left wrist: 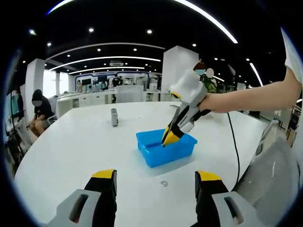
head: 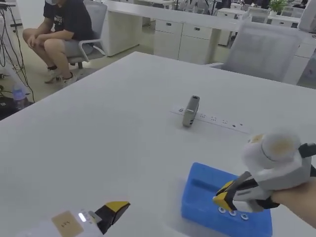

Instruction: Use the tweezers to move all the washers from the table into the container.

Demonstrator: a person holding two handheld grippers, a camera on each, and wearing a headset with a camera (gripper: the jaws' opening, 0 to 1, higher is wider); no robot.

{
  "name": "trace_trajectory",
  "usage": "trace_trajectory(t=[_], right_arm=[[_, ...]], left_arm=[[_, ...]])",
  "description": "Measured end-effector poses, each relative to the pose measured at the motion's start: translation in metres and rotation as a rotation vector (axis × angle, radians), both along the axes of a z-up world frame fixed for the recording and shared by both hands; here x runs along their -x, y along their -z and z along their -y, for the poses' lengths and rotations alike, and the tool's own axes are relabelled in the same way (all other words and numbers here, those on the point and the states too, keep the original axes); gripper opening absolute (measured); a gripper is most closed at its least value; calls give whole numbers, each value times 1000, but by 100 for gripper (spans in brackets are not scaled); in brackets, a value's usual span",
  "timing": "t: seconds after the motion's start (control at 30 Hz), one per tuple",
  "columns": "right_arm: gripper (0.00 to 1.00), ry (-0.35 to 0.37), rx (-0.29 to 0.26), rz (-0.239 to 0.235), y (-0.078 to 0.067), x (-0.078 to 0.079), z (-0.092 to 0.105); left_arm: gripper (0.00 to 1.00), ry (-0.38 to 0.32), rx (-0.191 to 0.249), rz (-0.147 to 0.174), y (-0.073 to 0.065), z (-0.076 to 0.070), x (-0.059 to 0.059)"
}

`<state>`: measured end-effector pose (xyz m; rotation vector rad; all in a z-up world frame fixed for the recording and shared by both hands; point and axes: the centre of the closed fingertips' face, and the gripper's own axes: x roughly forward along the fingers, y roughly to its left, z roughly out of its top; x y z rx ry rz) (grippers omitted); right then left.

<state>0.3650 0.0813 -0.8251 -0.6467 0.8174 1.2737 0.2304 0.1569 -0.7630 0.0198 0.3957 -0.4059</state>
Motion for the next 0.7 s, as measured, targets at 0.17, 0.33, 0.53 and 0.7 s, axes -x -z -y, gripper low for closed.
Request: trace_trajectory(t=[0.17, 0.33, 0.53, 0.7], right_arm=[[5, -31, 46, 1, 11, -2, 0], [5, -36, 63, -7, 16, -3, -1], [5, -49, 84, 7, 18, -1, 2], [5, -36, 73, 16, 14, -3, 5]], left_arm=[[67, -3, 1, 0, 0, -1, 0], [67, -3, 1, 0, 0, -1, 0], [67, -7, 2, 1, 0, -1, 0], [67, -7, 6, 3, -1, -1, 0]])
